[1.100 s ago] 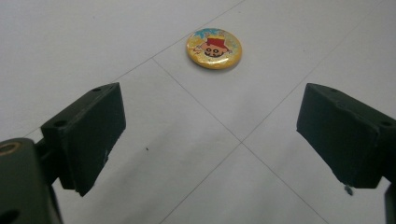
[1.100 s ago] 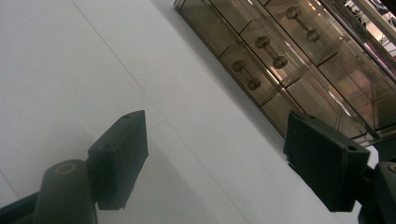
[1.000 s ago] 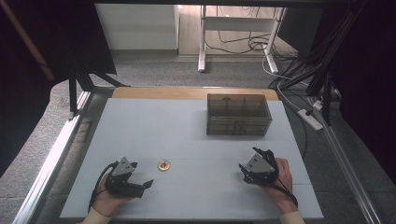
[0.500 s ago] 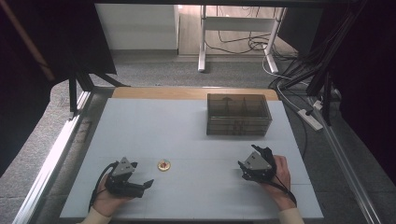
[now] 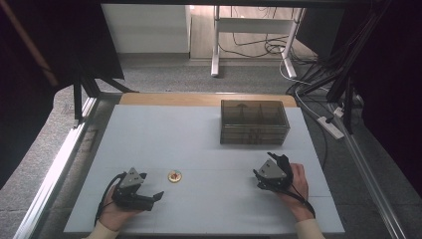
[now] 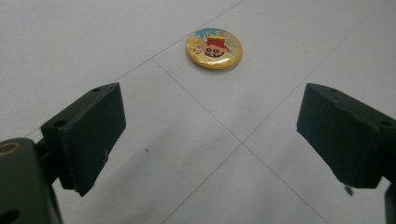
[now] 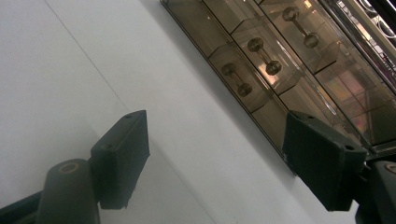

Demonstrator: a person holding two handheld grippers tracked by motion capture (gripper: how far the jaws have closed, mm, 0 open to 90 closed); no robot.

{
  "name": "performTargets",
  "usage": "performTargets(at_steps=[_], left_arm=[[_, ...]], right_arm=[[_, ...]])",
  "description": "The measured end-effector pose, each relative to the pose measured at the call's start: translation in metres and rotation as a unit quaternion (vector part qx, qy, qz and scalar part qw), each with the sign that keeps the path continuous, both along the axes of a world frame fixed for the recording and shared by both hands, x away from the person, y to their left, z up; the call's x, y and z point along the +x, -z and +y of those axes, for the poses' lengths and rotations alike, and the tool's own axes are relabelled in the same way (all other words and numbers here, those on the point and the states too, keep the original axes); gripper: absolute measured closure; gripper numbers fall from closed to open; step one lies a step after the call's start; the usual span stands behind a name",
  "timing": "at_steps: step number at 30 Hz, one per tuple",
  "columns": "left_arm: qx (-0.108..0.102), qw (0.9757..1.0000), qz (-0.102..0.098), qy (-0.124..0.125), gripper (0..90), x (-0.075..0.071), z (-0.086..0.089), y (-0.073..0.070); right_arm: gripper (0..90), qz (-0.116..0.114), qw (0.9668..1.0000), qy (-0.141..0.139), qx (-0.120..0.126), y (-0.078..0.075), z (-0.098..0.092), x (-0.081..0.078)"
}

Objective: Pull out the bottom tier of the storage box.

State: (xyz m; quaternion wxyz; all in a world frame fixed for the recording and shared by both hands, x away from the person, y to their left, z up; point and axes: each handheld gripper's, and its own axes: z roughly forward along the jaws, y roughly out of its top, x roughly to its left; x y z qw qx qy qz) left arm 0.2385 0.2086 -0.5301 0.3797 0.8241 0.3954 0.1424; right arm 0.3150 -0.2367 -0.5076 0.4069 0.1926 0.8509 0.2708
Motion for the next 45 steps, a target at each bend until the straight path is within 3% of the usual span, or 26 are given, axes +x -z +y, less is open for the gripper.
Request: performTargets(at_steps=[45], left_arm=[[0.0, 1.0, -0.001, -0.001, 8.1, 0.0, 0.0, 0.0]], right_arm=[[25.4, -0.017, 0.9997, -0.003, -0.02, 0.001, 0.009, 0.019]])
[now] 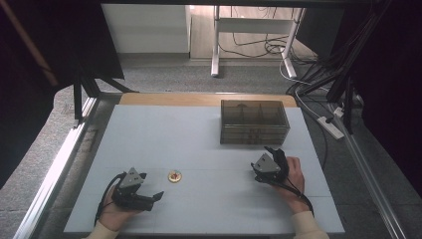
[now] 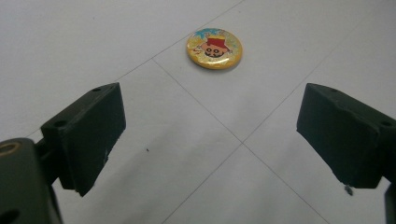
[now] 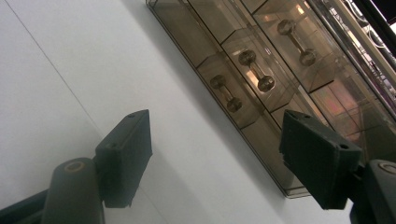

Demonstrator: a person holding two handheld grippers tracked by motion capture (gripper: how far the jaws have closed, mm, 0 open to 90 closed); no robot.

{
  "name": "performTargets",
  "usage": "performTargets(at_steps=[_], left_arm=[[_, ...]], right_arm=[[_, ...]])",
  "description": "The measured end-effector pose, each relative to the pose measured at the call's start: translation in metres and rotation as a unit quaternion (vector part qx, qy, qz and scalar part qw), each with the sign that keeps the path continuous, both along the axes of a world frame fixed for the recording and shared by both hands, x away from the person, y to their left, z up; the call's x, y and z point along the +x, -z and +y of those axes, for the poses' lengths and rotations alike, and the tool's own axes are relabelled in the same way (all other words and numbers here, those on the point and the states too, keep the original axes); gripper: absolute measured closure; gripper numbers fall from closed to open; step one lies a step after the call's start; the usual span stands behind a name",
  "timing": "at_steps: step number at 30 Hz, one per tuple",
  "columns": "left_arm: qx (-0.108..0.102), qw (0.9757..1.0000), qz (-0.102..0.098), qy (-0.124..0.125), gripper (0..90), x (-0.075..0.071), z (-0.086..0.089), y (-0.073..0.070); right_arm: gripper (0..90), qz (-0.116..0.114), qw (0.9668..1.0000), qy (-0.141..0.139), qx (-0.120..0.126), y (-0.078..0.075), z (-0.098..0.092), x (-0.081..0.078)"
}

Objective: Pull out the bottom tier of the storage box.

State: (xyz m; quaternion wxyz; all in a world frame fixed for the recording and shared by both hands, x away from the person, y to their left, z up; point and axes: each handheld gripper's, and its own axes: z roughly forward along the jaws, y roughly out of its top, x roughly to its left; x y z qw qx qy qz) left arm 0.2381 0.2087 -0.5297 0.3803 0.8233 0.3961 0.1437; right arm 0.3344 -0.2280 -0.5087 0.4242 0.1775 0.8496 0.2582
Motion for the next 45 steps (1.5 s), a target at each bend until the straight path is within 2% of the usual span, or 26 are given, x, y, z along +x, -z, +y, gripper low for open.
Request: performTargets(at_steps=[15, 30, 45], left_arm=[[0.002, 1.0, 0.001, 0.002, 8.1, 0.0, 0.0, 0.0], [0.003, 1.0, 0.001, 0.001, 8.1, 0.0, 0.0, 0.0], [0.003, 1.0, 0.0, 0.001, 8.1, 0.0, 0.0, 0.0]], right_arm=[[28.8, -0.008, 0.9998, -0.006, -0.017, 0.004, 0.005, 0.005], [30.3, -0.013, 0.9996, -0.01, -0.021, 0.005, 0.007, 0.011], [36.8, -0.013, 0.9991, -0.019, -0.034, 0.007, 0.009, 0.013]])
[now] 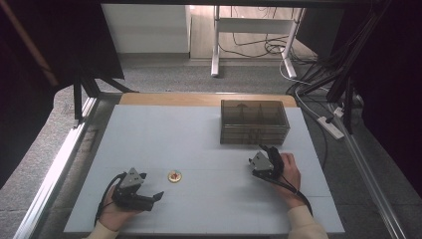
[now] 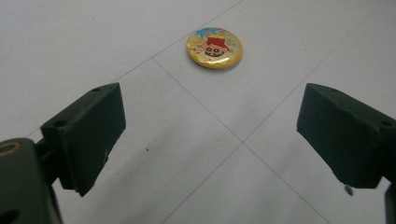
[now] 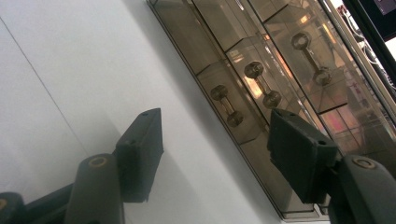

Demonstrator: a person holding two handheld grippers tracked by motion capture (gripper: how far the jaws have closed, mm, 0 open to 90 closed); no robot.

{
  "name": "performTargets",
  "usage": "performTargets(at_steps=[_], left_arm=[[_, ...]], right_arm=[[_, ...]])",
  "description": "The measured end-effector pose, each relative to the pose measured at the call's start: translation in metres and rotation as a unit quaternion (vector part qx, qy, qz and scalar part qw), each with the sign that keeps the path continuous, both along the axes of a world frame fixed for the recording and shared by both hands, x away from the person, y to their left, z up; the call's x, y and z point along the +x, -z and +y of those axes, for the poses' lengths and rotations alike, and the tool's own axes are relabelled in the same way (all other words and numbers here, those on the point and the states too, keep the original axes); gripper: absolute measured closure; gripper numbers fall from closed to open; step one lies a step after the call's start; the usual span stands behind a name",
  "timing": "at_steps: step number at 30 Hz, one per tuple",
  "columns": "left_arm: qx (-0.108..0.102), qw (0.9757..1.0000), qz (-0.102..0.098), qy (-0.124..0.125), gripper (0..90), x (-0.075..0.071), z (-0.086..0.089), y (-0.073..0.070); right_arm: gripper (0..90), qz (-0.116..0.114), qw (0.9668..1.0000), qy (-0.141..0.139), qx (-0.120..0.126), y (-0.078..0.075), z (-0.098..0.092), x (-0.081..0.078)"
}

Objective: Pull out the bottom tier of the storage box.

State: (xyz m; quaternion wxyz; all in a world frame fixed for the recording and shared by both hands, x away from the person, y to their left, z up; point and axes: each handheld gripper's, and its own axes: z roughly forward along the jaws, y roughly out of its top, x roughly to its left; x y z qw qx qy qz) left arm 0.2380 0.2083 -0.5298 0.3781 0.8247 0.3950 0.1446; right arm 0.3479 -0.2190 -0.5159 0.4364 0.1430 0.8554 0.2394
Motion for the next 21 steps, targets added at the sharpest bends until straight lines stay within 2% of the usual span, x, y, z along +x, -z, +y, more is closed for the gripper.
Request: performTargets(at_steps=[6, 9, 21], left_arm=[[0.0, 1.0, 0.0, -0.001, 8.1, -0.0001, 0.0001, -0.0001], [-0.001, 1.0, 0.0, -0.002, 8.1, -0.0001, 0.0005, -0.0002], [-0.001, 1.0, 0.0, -0.002, 8.1, -0.0002, 0.0004, -0.0003]], right_arm=[[39.3, -0.008, 1.0, 0.001, -0.002, 0.0004, 0.001, 0.0012], [39.7, -0.011, 0.9999, -0.001, -0.011, 0.0006, 0.0017, 0.002], [41.7, -0.012, 0.9998, -0.003, -0.016, 0.0031, 0.0045, 0.0064]])
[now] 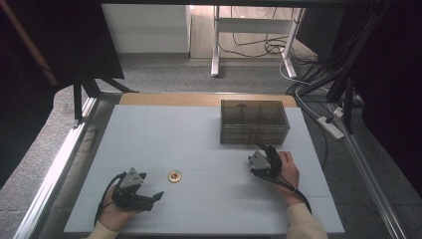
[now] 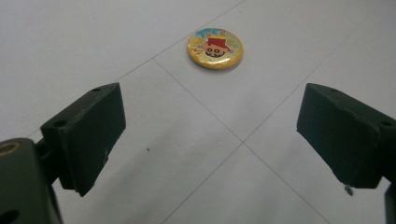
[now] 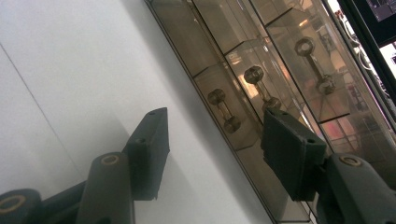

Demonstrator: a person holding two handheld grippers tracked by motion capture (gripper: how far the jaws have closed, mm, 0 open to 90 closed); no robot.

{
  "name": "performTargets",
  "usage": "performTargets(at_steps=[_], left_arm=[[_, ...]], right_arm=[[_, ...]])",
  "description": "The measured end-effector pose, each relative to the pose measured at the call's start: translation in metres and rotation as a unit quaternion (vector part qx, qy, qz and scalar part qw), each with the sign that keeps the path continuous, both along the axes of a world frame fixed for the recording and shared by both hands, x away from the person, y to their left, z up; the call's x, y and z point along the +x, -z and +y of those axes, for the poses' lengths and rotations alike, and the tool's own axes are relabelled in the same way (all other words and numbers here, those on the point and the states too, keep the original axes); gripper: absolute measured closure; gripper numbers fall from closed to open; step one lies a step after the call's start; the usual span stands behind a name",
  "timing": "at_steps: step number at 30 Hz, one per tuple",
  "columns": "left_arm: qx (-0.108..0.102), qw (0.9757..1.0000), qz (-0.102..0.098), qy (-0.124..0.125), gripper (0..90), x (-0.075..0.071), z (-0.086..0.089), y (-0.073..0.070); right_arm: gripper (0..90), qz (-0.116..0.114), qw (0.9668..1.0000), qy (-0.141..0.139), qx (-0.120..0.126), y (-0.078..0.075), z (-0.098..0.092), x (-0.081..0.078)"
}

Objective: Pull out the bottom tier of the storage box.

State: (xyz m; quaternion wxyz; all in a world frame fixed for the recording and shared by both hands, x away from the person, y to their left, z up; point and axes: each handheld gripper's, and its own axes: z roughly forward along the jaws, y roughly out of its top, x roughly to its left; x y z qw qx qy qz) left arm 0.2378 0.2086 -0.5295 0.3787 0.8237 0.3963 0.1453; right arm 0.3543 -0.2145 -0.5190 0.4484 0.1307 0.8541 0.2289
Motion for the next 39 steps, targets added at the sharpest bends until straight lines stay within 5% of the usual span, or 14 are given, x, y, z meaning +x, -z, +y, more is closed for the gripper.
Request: performTargets(at_steps=[39], left_arm=[[0.001, 1.0, -0.001, -0.001, 8.1, -0.0001, 0.0002, -0.0003]], right_arm=[[45.0, -0.012, 0.9994, 0.002, -0.033, 0.0046, 0.0072, 0.01]])
